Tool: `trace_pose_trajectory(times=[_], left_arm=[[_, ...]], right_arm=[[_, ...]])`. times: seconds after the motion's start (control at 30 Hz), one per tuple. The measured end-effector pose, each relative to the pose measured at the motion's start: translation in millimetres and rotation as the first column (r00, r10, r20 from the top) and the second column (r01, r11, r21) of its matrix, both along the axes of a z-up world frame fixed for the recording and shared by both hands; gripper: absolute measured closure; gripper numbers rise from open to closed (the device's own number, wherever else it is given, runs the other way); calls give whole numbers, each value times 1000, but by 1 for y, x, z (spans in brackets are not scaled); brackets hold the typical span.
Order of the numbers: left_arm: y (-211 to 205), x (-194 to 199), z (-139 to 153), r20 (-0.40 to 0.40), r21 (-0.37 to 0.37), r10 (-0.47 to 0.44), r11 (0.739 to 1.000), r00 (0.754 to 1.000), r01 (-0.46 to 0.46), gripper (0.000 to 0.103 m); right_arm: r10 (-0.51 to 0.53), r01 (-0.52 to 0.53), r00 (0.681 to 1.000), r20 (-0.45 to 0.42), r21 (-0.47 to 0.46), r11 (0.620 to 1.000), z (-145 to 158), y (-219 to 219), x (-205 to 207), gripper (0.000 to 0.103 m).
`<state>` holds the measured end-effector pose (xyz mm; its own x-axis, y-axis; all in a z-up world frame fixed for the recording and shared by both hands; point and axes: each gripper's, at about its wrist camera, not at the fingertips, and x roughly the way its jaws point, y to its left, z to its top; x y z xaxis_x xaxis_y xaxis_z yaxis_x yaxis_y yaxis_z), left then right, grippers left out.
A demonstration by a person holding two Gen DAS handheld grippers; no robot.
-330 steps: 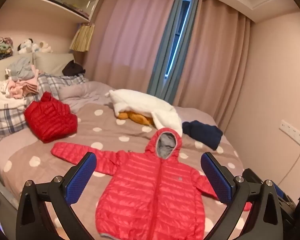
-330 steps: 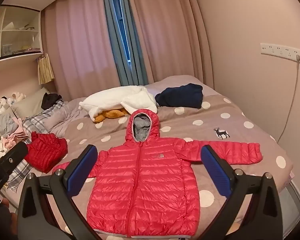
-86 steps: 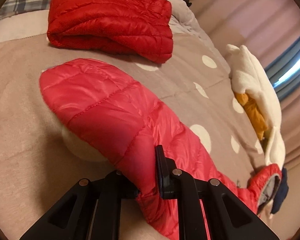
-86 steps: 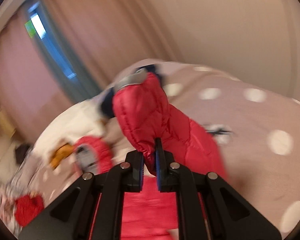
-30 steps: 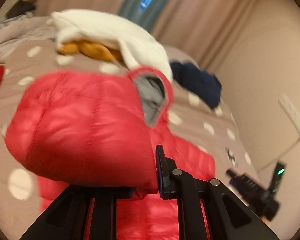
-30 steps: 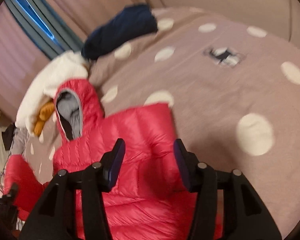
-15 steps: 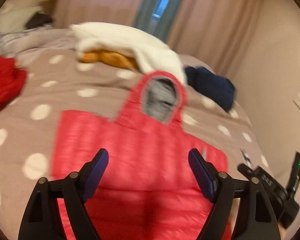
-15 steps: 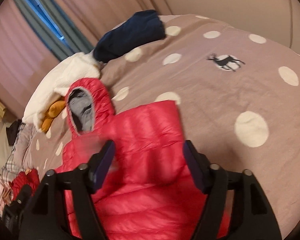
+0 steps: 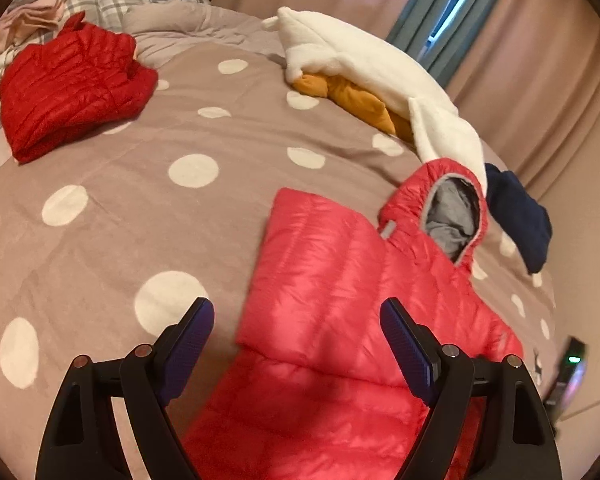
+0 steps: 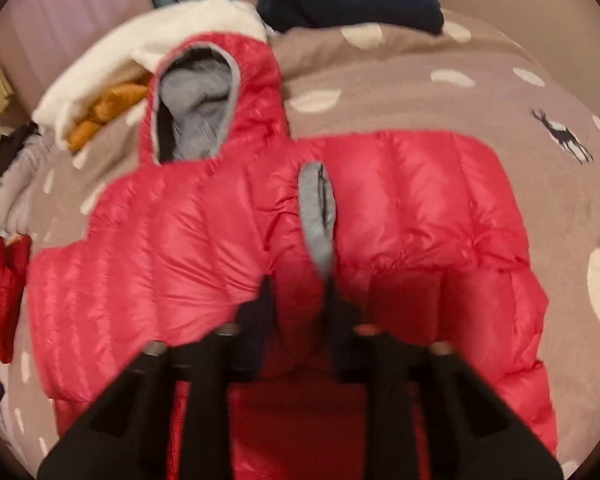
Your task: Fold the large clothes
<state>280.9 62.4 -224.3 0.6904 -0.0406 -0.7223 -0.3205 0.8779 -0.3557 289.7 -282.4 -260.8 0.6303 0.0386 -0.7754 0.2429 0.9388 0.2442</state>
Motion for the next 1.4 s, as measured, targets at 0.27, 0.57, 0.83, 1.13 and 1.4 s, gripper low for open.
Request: trace_pose_trajectory(times=[0.27, 0.57, 0.83, 1.13, 1.4], left_arm=[[-12, 14, -15, -27, -15, -39, 999, 999, 38, 18], [-51, 64, -94, -152, 130, -102, 984, 983, 122, 13], [-52, 59, -100, -139, 196, -98, 973, 985, 125, 6], [-57, 58, -102, -139, 211, -95, 970, 986, 123, 4], [-41, 49, -79, -157, 178, -83, 978, 984, 111, 4]], right_arm=[[-171, 170, 985, 11, -166, 971, 21, -63, -32, 86], [-157, 150, 987, -33, -164, 975, -23, -71, -38, 71], [-156, 156, 988, 9, -91, 984, -33, -82, -38, 69], [-143, 145, 989, 20, -128, 981, -33, -78, -38, 66], [-112, 109, 993, -32, -79, 991, -8, -88, -44, 17]])
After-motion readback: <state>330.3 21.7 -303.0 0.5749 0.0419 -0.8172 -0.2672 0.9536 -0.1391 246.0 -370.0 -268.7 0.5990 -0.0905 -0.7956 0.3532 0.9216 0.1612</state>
